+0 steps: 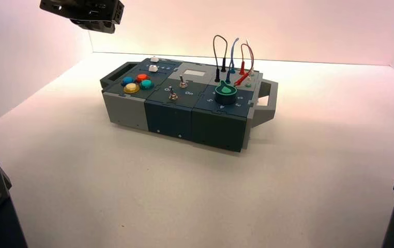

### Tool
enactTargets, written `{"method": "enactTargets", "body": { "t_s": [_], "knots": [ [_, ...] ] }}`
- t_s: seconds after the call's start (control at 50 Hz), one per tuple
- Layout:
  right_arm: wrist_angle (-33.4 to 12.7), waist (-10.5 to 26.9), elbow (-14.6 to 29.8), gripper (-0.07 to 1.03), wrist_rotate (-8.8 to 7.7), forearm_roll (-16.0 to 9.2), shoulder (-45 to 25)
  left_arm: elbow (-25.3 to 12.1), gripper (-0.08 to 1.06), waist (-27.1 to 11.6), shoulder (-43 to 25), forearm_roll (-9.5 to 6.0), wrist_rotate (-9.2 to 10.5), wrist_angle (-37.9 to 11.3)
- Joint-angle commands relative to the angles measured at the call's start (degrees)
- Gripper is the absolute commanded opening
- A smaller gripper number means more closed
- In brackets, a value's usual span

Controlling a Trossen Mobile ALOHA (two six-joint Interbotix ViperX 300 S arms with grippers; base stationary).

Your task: Close both grippers.

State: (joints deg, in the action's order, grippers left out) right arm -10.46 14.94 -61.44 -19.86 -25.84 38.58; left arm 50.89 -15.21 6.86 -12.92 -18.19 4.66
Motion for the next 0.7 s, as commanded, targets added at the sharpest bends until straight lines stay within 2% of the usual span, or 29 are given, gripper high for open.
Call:
{"method": "enactTargets", "body": {
  "t_s": [0.02,0.7],
  "knots": [
    [0.53,0.26,0.97,-0.03,-0.09,0.00,-0.62,-0.88,-0.03,0.09,1.32,0.09,-0.18,0.53],
    [0.62,0.26,2.46,-0.03,-0.18,0.00,-7.29,-0.88,-0.03,0.09,1.32,0.18,-0.18,0.62]
  ]
}}
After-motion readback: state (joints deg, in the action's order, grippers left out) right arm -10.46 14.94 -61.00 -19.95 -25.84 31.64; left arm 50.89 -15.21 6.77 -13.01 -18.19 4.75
